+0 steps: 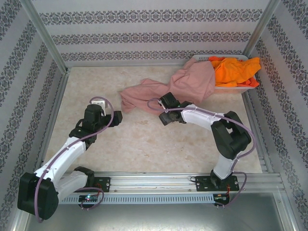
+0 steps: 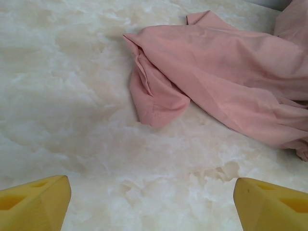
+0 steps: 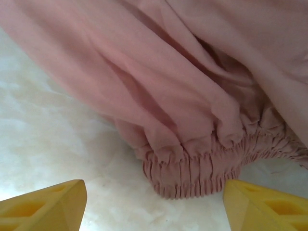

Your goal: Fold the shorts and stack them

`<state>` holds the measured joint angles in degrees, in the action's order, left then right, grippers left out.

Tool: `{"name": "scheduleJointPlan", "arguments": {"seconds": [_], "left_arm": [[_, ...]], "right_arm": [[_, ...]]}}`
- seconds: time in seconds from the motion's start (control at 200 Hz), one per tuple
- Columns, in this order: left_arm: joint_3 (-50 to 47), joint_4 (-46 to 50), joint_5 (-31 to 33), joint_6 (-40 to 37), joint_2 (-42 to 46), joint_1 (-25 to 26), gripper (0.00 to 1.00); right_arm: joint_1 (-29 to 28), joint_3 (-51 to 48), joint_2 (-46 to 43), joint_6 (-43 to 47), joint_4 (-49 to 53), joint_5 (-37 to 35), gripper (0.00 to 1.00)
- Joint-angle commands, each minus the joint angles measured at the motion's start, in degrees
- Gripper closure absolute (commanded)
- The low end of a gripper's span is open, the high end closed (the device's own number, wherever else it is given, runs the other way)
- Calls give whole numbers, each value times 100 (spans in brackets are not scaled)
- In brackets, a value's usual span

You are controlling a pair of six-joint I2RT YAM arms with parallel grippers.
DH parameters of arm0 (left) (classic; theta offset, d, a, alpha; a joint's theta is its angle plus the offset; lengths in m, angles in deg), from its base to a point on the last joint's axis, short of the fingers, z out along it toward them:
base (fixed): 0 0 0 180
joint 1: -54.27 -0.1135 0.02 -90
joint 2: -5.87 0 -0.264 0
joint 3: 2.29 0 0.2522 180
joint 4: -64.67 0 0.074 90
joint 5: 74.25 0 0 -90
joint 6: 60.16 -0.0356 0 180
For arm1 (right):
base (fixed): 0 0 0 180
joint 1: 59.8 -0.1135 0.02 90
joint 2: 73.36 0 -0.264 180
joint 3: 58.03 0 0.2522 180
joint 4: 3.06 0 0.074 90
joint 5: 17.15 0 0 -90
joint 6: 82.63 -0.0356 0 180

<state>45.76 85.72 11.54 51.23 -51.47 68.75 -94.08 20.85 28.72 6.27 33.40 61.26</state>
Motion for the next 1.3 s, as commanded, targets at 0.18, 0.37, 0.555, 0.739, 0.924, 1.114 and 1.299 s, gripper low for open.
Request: {"name": "scheduleJointPlan", "arguments": {"seconds": [0.18, 0.37, 0.555, 0.739, 0.924, 1.114, 1.299], "left_arm": [[-133, -232, -194, 267, 57, -112, 8], [-222, -287, -220, 295, 71, -139, 7], [-280, -343, -239, 347, 95, -165, 6], [-288, -433, -219, 447, 188, -213, 6], [-313, -576, -117, 475, 461, -259, 6], [-308, -868, -54, 310, 1075, -267, 5], [-285, -1177, 43, 122, 1806, -272, 4]], "right_arm": [[193, 1032, 1020, -134, 1184, -43, 27], [352, 1331, 1413, -381, 1498, 213, 53], [313, 1512, 1290, -325, 1543, 298, 82], [67, 2180, 733, -168, 1776, 382, 100], [-227, 3350, 126, -299, 1914, 1000, 100], [-531, 4977, 50, -756, 1957, 2076, 100], [-793, 6780, 352, -1482, 1926, 3444, 100]]}}
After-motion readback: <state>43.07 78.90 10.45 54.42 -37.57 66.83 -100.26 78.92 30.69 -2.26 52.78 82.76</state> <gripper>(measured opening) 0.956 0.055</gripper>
